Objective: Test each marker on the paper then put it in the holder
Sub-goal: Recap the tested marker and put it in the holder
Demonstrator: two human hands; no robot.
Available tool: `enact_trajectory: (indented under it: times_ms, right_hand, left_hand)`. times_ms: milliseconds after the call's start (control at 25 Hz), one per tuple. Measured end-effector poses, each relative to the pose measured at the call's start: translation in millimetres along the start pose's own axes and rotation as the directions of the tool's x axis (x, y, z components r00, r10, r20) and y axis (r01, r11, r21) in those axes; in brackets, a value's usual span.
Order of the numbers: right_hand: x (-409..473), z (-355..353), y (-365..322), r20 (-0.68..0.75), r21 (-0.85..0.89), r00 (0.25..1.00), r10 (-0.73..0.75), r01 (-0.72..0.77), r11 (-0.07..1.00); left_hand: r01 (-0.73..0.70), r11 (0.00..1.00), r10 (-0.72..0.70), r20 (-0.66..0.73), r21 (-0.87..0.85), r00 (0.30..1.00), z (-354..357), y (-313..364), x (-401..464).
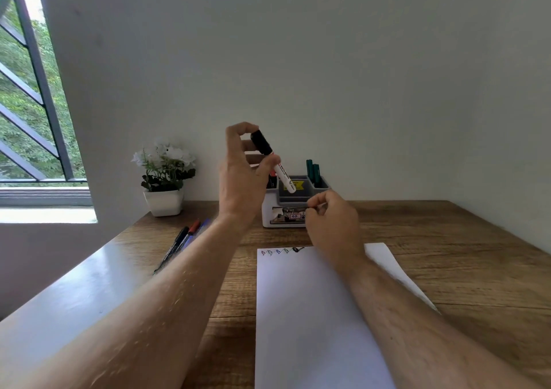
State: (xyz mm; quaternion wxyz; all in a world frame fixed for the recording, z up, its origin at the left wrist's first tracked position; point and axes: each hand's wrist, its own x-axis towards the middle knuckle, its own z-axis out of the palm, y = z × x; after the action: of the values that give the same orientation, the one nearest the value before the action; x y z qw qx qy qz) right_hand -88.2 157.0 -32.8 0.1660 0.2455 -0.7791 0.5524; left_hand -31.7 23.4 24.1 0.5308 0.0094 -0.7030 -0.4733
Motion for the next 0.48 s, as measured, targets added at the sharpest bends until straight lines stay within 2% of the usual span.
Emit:
enact_trajectory:
  times_ms: [80,280,480]
  right_hand:
    - [-1,3,2,0.078,-0.067,0.997,-0.024,0.029,0.997]
    - [0,9,4,0.146,-0.153,0.989,-0.021,0.044,0.987]
    - [2,13,3,0.198,-0.207,0.98,-0.029,0.071,0.976]
  left_hand:
    - [-0.021,0.998,0.021,-0.009,0.063,1.0,6,-3,13]
    - [-0.077,0.984,0.086,-0.047,0.159,0.995,21,-12,52]
    - [-0.08,0.965,0.083,0.001,0.251,0.997,35,-31,67]
